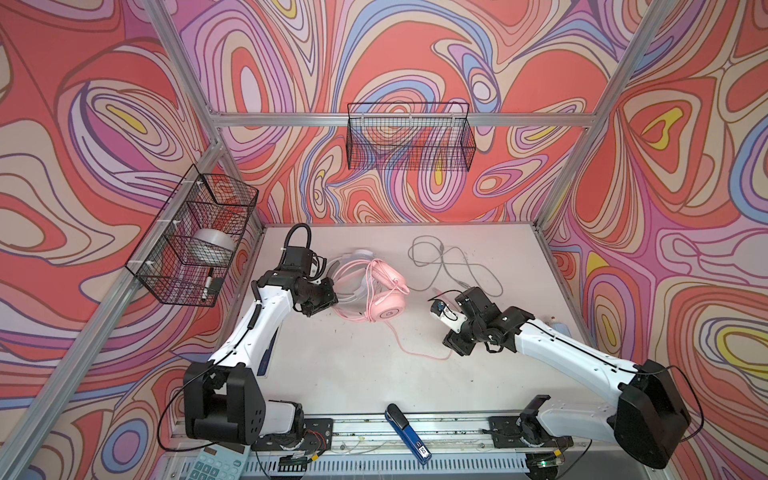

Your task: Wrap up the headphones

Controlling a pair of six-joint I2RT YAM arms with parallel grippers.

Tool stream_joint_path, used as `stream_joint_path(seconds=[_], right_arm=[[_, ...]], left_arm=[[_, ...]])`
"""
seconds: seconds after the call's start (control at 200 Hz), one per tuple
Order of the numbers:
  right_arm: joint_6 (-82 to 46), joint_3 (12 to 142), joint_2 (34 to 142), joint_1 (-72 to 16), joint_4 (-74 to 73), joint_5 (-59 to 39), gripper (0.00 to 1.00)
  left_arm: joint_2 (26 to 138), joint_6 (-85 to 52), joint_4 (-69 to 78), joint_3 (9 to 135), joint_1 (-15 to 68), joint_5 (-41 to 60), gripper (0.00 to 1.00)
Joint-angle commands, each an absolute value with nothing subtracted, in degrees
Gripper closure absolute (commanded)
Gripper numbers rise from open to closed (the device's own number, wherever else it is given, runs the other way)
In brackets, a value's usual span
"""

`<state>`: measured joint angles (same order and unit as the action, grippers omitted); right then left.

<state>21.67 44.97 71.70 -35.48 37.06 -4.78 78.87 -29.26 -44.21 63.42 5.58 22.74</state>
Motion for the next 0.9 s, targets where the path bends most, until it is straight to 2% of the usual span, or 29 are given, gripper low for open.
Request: stream_joint_path(seconds=[0.0, 0.541, 0.891], right_arm=[[30.4, 43.2, 71.6, -35.8, 39.0, -5.7, 0.39], [36.5, 45.8, 83.1, -38.7, 38.1, -8.7, 0.46], [35.8, 48.1, 89.9, -40.0, 41.4, -6.7, 0.56]], left_arm=[[79.5, -31.0, -41.1, 64.1, 5.2, 26.0, 1.0], [80.4, -31.5, -41.1, 64.5, 5.0, 25.2, 1.0], [80.5, -31.5, -41.1, 64.7, 5.0, 25.4, 1.0]])
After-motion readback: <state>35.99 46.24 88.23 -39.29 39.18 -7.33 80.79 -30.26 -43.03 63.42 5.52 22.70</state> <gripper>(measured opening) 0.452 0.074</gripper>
